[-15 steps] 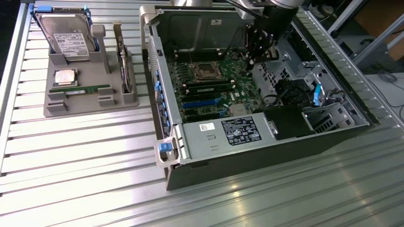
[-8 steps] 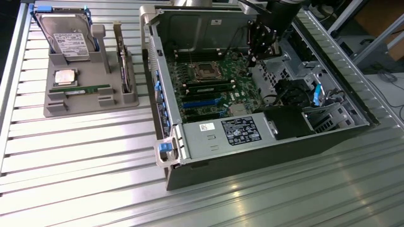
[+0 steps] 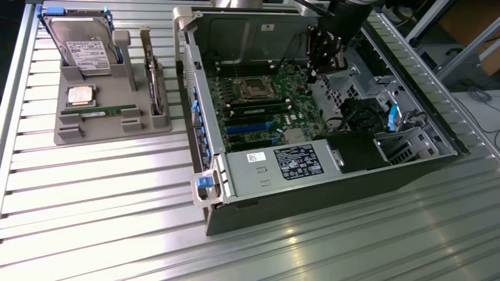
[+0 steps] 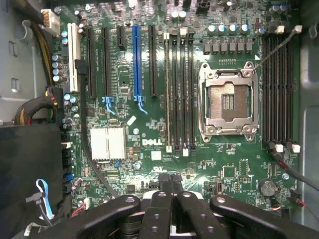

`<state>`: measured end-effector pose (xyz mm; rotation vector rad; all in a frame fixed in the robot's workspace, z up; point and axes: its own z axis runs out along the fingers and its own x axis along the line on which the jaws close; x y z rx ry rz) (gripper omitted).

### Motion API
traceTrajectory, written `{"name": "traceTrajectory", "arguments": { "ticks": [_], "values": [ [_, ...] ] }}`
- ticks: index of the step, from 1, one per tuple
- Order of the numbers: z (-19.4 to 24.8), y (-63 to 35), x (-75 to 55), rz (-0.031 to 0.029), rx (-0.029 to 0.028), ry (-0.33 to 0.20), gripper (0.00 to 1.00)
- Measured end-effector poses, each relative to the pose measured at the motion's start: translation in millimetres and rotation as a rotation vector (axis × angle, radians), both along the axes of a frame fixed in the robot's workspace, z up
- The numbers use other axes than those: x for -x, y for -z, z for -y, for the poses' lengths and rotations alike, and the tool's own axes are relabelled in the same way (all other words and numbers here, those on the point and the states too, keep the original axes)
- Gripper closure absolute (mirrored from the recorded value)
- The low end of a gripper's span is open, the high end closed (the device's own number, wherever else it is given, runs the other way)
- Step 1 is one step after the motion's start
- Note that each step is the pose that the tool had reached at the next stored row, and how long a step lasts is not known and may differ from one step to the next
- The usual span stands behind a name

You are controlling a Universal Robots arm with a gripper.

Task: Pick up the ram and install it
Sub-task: 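Press down the ram until it locks into place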

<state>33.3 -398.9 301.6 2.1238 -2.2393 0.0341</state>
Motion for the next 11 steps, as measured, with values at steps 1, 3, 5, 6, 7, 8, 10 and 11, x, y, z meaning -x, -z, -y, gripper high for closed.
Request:
{"name": "traceTrajectory", "arguments": {
  "ticks": [1,3,5,6,7,8,10,11],
  "values": [
    [0.0,0.1,0.0,0.0000,0.0016,0.028,0.89],
    [0.0,0.5,0.0,0.0000,0.0049,0.101,0.89],
    [0.0,0.9,0.0,0.0000,0.0071,0.169,0.89],
    [0.0,1.1,0.0,-0.0002,0.0073,0.196,0.89],
    [0.0,1.4,0.0,-0.0003,0.0074,0.227,0.89],
    [0.0,1.5,0.0,-0.0003,0.0075,0.249,0.89],
    [0.0,1.7,0.0,-0.0004,0.0073,0.272,0.89],
    [-0.1,1.8,0.0,-0.0005,0.0073,0.286,0.89]
  ]
}}
